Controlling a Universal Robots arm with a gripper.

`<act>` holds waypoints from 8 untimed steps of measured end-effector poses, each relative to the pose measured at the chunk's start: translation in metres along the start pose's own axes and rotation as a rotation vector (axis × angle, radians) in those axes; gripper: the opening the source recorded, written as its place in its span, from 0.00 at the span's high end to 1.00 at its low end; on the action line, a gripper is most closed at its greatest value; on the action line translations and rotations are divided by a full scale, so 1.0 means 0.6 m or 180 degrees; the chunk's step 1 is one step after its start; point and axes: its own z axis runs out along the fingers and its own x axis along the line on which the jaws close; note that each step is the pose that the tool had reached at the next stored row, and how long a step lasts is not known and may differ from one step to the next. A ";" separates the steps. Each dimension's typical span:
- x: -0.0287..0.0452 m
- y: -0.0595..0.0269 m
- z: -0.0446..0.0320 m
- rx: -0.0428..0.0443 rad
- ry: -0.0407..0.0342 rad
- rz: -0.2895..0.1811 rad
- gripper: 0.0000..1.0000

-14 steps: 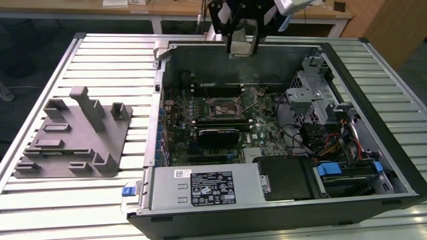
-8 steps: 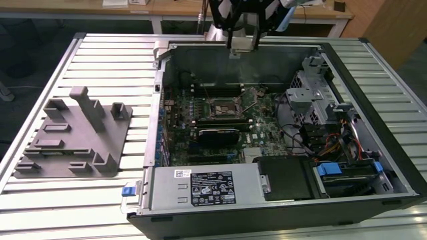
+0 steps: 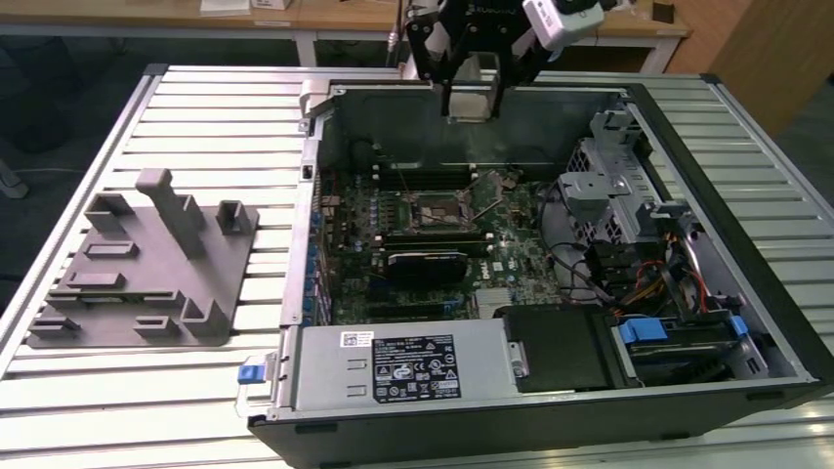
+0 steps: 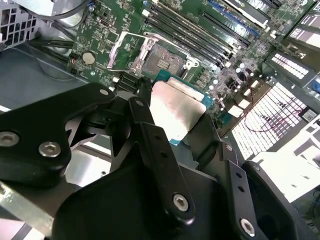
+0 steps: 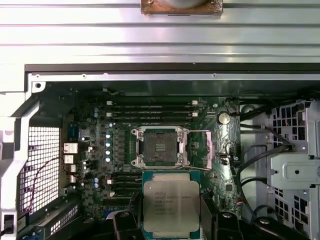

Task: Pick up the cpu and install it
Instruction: 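Pick up the cpu and move it towards the insertion slot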

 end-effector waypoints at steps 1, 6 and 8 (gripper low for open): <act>0.000 0.000 0.002 0.0000 0.0000 0.0000 0.46; 0.000 -0.001 0.025 0.0000 0.0000 0.0000 0.46; 0.000 -0.002 0.028 0.0000 0.0000 0.0000 0.46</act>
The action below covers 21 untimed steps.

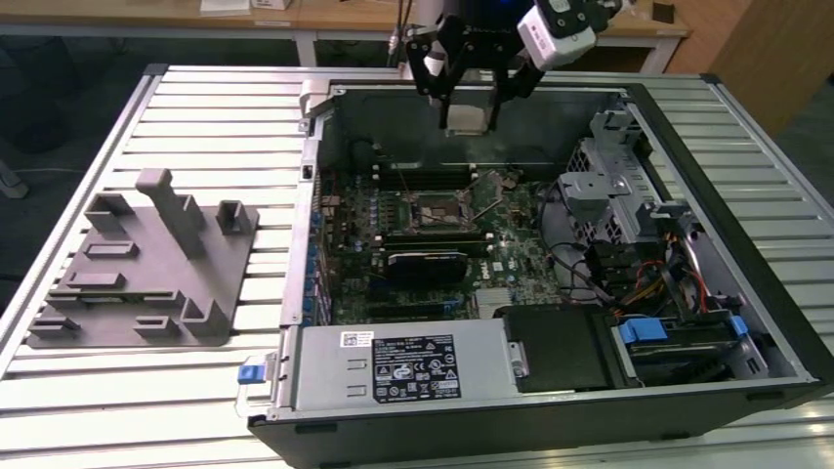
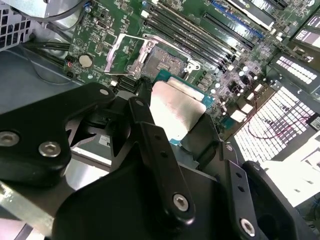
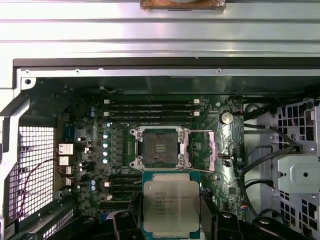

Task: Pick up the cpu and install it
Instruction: 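Pick up the cpu and move it towards the insertion slot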

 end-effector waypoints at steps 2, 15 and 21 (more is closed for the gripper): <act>0.000 -0.001 0.015 0.0000 0.0000 0.0000 0.46; -0.001 -0.004 0.073 0.0000 0.0000 0.0000 0.46; 0.003 -0.004 0.087 0.0000 0.0000 0.0000 0.46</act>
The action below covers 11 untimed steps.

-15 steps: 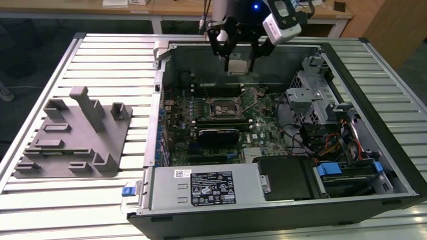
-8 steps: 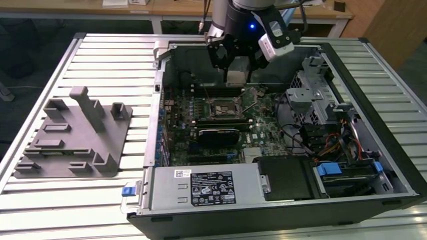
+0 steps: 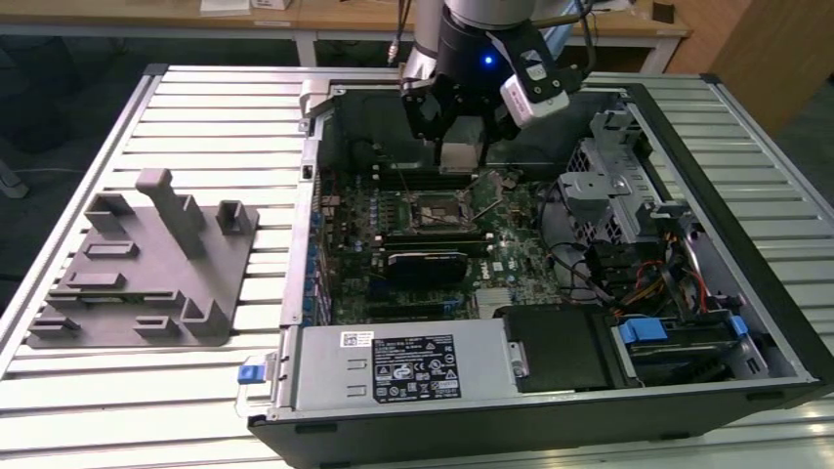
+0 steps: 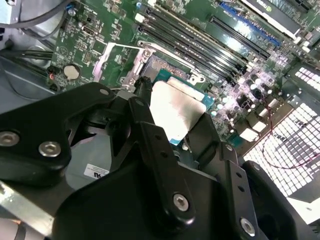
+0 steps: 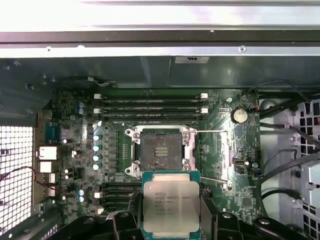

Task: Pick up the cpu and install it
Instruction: 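Pick up the cpu and move it towards the insertion slot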

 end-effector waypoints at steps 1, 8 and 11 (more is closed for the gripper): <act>0.001 0.001 0.001 0.0000 0.0000 0.0000 0.46; 0.003 0.004 0.014 0.0000 0.0000 0.0000 0.46; 0.003 0.004 0.031 0.0000 0.0000 0.0000 0.46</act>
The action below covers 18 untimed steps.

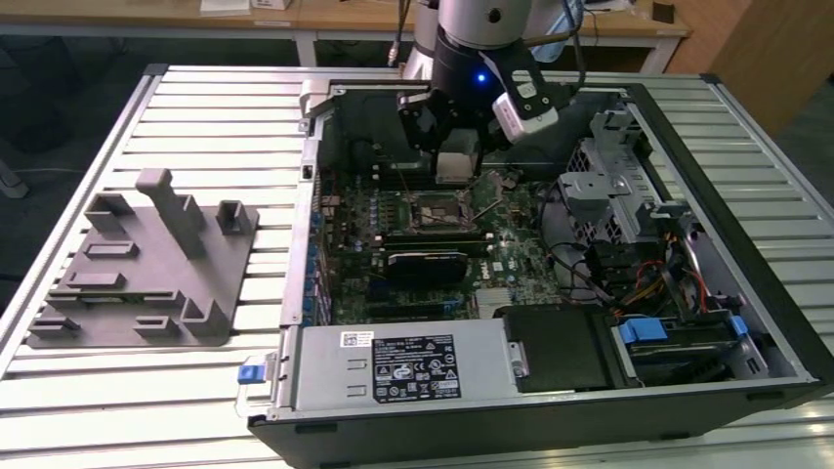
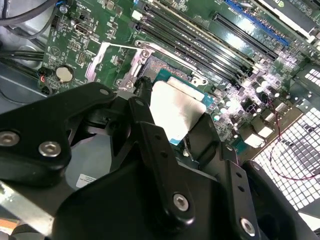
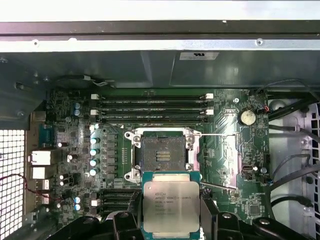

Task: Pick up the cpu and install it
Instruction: 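Pick up the cpu and move it towards the insertion slot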

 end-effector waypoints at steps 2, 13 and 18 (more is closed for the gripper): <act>0.000 0.000 0.000 0.0000 0.0000 0.0000 0.46; 0.000 -0.001 0.021 0.0000 0.0000 0.0000 0.46; 0.000 -0.002 0.032 0.0000 0.0000 0.0000 0.46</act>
